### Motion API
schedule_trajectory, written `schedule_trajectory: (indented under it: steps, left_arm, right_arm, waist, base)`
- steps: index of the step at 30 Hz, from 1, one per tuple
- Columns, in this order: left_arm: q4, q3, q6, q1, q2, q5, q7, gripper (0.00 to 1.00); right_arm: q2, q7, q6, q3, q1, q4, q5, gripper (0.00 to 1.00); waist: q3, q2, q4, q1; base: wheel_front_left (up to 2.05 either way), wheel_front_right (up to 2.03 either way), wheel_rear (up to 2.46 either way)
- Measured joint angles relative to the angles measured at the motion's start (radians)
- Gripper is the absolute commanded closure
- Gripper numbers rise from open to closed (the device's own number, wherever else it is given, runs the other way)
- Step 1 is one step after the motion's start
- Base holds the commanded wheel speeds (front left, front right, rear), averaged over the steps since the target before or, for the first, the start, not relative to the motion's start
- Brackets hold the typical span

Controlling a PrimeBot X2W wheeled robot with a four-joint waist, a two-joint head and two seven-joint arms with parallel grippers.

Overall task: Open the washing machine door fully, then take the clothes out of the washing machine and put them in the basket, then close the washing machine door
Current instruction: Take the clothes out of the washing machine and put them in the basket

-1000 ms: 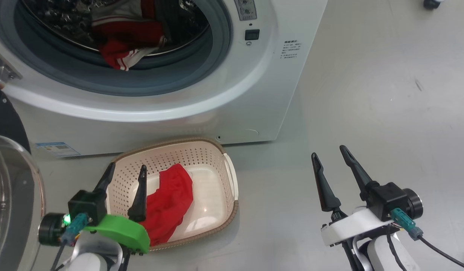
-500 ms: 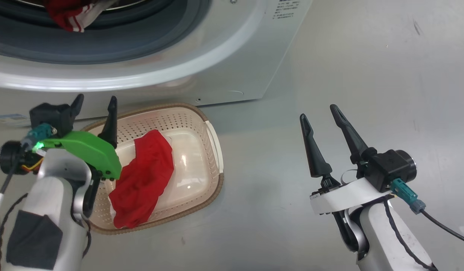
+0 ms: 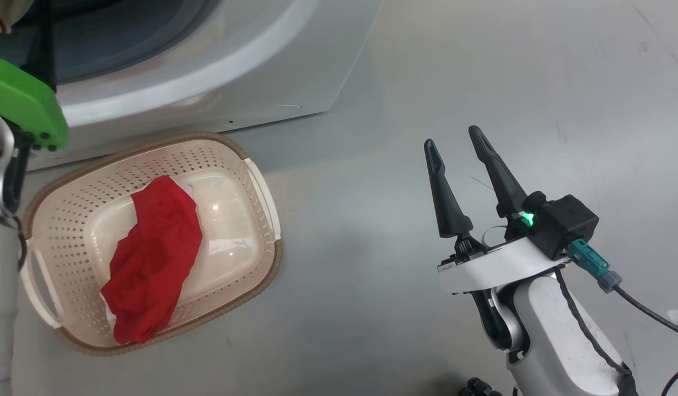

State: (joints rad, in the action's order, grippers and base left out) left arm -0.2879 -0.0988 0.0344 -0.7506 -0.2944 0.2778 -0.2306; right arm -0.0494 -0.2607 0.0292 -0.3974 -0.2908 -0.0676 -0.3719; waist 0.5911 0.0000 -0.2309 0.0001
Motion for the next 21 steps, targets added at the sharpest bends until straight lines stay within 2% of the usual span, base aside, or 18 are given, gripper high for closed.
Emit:
schedule_trajectory:
  steps: [11, 21]
  left_arm:
    - [-0.112, -0.002, -0.012, -0.122, -0.1, -0.089, -0.018, 0.0]
    - [-0.233, -0.032, -0.01, -0.185, -0.134, -0.126, -0.077, 0.0]
  right_arm:
    - [0.001, 0.0, 0.017, -0.038, -0.021, 0.0, -0.05, 0.0]
    - [0.0, 0.0, 0.028, -0.044, -0.029, -0.001, -0.058, 0.0]
  waist:
    - [0.035, 0.0, -0.082, 0.0]
    - [0.049, 0.0, -0.117, 0.0]
  base:
    - [0.0, 0.0, 0.0]
    - [0.0, 0.0, 0.0]
